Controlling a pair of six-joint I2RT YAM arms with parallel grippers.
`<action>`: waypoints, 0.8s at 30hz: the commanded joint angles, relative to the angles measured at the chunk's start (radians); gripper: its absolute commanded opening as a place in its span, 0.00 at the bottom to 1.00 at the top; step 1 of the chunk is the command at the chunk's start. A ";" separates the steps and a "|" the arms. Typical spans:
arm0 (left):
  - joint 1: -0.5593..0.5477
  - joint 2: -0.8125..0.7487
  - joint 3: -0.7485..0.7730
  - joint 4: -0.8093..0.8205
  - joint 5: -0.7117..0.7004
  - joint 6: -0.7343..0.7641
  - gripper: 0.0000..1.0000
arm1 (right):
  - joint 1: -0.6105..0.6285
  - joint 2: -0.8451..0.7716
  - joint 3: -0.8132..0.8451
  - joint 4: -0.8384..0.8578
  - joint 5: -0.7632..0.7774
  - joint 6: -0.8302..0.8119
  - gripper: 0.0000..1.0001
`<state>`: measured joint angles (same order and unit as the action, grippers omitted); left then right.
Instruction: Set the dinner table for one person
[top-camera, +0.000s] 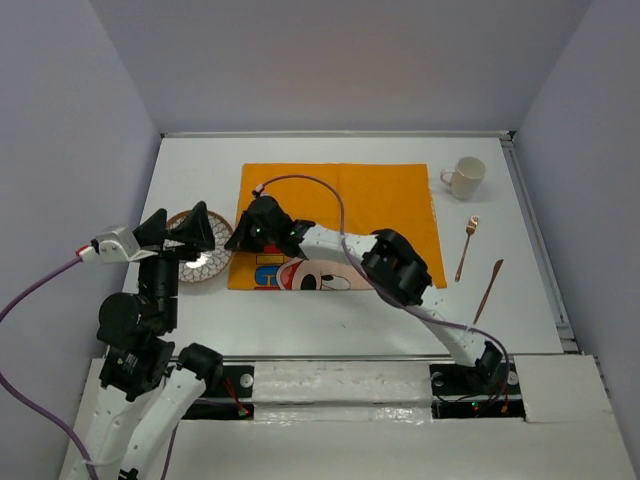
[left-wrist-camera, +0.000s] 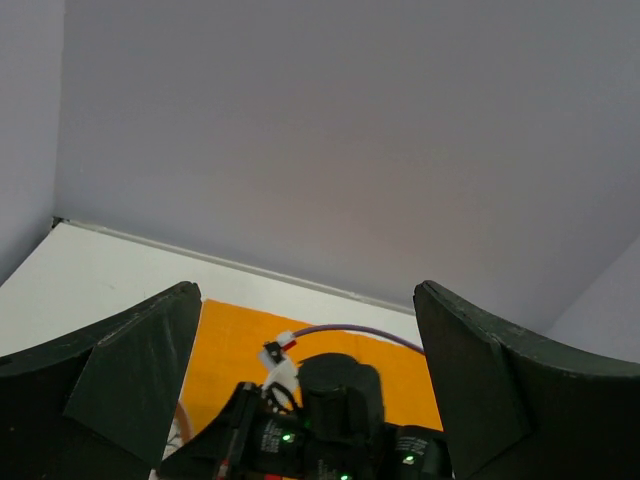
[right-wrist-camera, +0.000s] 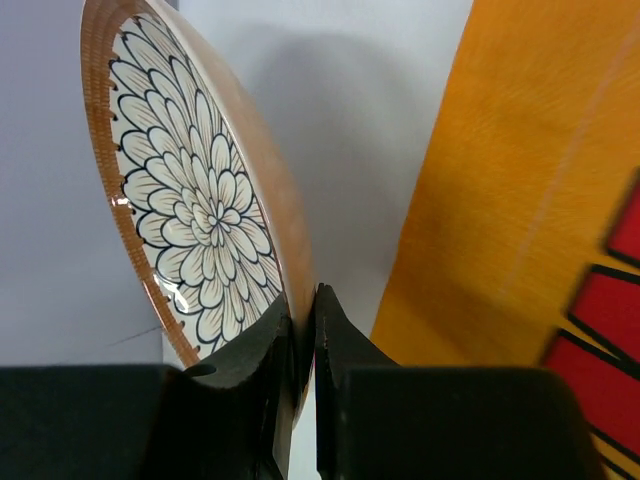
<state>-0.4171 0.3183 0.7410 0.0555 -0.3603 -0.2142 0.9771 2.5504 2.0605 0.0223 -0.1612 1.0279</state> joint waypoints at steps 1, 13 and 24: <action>0.004 0.010 0.008 0.061 -0.034 0.027 0.99 | -0.098 -0.297 -0.093 0.287 -0.035 -0.034 0.00; 0.003 0.068 -0.031 0.050 0.053 0.004 0.99 | -0.432 -0.882 -0.957 0.416 -0.084 -0.040 0.00; 0.004 0.119 -0.029 0.043 0.058 0.007 0.99 | -0.588 -0.863 -1.103 0.423 -0.182 -0.068 0.00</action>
<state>-0.4171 0.4217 0.7128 0.0601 -0.3061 -0.2142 0.3923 1.6997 0.9161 0.2325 -0.2253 0.9382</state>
